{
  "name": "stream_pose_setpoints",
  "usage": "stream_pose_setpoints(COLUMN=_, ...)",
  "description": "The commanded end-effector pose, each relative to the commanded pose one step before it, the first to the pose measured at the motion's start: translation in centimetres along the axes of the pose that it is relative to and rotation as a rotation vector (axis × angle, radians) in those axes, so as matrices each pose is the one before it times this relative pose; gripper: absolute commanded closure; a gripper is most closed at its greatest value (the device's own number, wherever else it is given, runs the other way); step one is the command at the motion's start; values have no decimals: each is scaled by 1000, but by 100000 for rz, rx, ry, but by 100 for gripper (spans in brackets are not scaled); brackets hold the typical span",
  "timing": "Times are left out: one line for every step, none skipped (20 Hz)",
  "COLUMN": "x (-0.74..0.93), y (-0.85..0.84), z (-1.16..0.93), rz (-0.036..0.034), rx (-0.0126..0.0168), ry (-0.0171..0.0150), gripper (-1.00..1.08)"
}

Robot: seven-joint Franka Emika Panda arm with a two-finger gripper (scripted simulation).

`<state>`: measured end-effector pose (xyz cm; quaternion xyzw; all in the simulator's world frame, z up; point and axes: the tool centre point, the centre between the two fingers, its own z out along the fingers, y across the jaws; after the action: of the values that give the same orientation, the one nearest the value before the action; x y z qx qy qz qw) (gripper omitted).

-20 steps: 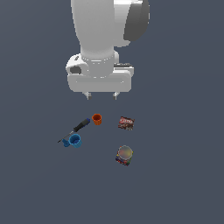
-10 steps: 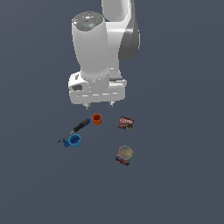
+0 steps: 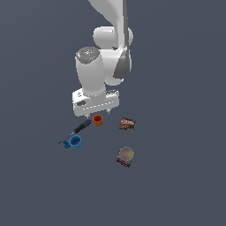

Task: Pick up a designated object from a clutter of objects.

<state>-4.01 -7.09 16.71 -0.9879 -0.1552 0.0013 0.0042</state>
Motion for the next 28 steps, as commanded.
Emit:
stream_pose_setpoints(x=-1066, y=161, z=1957, rz=-4952, rx=-145, ry=121, gripper=-92)
stream_pose_setpoints(x=-415, y=22, z=689, rz=-1761, rx=-54, ry=13, gripper=-92)
stream_pose_setpoints(x=-402, y=6, z=640, rz=-1661, rx=-57, ry=8, gripper=-92)
stream_pose_setpoints(x=-387, y=-8, z=592, rz=-1558, rx=-58, ry=3, gripper=-92)
stream_pose_setpoints(x=-370, y=-19, z=546, rz=-1457, rx=-59, ry=-1, gripper=-92)
stream_pose_setpoints(x=-351, y=-28, z=501, rz=-1356, rx=-58, ry=-4, gripper=-92)
stream_pose_setpoints(x=-330, y=-35, z=457, rz=-1256, rx=-57, ry=-7, gripper=-92)
stream_pose_setpoints(x=-308, y=-40, z=415, rz=-1155, rx=-55, ry=-9, gripper=-92)
stream_pose_setpoints(x=-284, y=-44, z=375, rz=-1055, rx=-52, ry=-11, gripper=-92)
stream_pose_setpoints(x=-260, y=-45, z=335, rz=-953, rx=-49, ry=-12, gripper=-92)
stream_pose_setpoints(x=-233, y=-46, z=297, rz=-856, rx=-45, ry=-12, gripper=-92)
stream_pose_setpoints(x=-208, y=-43, z=259, rz=-754, rx=-41, ry=-12, gripper=-92)
stream_pose_setpoints(x=-181, y=-40, z=223, rz=-652, rx=-36, ry=-12, gripper=-92)
stream_pose_setpoints(x=-154, y=-36, z=187, rz=-551, rx=-31, ry=-11, gripper=-92)
stream_pose_setpoints(x=-126, y=-31, z=152, rz=-452, rx=-26, ry=-9, gripper=-92)
stream_pose_setpoints(x=-98, y=-25, z=118, rz=-351, rx=-20, ry=-7, gripper=-92)
stream_pose_setpoints(x=-70, y=-19, z=84, rz=-253, rx=-15, ry=-6, gripper=-92)
stream_pose_setpoints(x=-44, y=-10, z=50, rz=-146, rx=-8, ry=-3, gripper=-92)
stream_pose_setpoints(x=-15, y=-3, z=17, rz=-49, rx=-3, ry=-1, gripper=-92)
stream_pose_setpoints(x=61, y=11, z=-77, rz=340, rx=69, ry=-58, gripper=-92)
stream_pose_setpoints(x=-2, y=0, z=27, rz=0, rx=0, ry=0, gripper=-92)
stream_pose_setpoints(x=-6, y=-1, z=82, rz=0, rx=0, ry=0, gripper=-92)
stream_pose_setpoints(x=-9, y=-1, z=136, rz=0, rx=0, ry=0, gripper=-92)
stream_pose_setpoints(x=-13, y=-1, z=189, rz=0, rx=0, ry=0, gripper=-92)
stream_pose_setpoints(x=-2, y=-19, z=236, rz=-46, rx=-17, ry=2, gripper=-92)
stream_pose_setpoints(x=-19, y=-1, z=293, rz=0, rx=0, ry=0, gripper=-92)
stream_pose_setpoints(x=-21, y=0, z=344, rz=0, rx=0, ry=0, gripper=-92)
stream_pose_setpoints(x=-9, y=-16, z=387, rz=-46, rx=-17, ry=2, gripper=-92)
